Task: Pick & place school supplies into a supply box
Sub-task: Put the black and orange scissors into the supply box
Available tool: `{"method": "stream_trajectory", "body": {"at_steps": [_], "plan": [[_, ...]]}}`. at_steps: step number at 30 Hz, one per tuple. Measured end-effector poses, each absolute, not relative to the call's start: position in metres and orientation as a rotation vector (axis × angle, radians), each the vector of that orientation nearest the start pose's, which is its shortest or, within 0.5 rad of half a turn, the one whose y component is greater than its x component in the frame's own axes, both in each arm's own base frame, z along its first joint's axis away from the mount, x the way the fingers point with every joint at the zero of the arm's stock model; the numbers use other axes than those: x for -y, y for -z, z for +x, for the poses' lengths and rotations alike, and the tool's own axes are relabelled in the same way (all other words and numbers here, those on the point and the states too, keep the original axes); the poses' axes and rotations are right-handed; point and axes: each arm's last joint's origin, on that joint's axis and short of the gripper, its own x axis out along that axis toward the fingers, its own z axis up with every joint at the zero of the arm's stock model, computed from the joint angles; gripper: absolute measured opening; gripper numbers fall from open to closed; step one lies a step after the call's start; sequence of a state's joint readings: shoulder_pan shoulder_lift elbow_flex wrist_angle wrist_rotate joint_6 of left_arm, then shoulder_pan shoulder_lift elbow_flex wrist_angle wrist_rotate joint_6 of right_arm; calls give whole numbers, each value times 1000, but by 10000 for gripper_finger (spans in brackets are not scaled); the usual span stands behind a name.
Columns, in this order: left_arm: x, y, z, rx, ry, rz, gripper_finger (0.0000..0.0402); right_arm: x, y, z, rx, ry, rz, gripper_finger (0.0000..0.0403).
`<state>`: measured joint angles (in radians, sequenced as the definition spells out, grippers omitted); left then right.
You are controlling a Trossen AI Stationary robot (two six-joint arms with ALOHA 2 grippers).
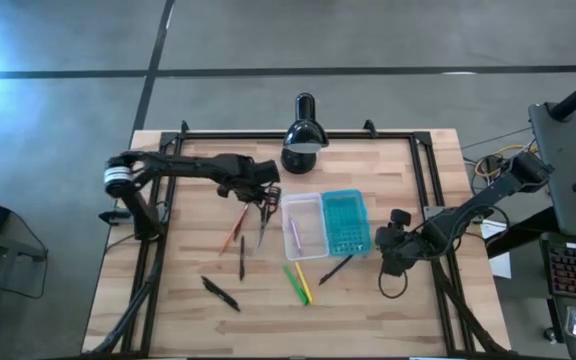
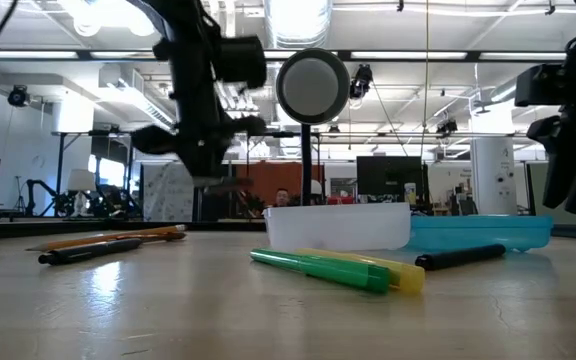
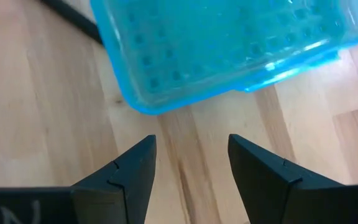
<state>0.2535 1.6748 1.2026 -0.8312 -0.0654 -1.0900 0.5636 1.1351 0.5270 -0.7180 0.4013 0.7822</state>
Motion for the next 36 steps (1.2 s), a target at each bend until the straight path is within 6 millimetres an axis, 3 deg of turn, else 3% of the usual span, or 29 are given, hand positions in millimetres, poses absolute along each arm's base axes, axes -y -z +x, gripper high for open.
{"method": "stream_trajectory", "body": {"at_steps": [7, 13, 21, 28, 36], "plan": [[-69, -252, 311, -743, -880, -1212, 8, -78, -161, 148, -1040, 447, 179, 192], [-61, -237, 345, -672, -846, -1210, 8, -77, -162, 148, -1018, 468, 182, 192], [-59, -231, 395, -754, -870, -937, 8, -77, -161, 148, -1020, 472, 191, 192], [-61, -231, 418, -787, -849, -817, 7, -77, -161, 148, -1019, 472, 193, 192], [-44, -210, 427, -856, -828, -782, 7, -77, -161, 148, -1019, 473, 193, 192]]}}
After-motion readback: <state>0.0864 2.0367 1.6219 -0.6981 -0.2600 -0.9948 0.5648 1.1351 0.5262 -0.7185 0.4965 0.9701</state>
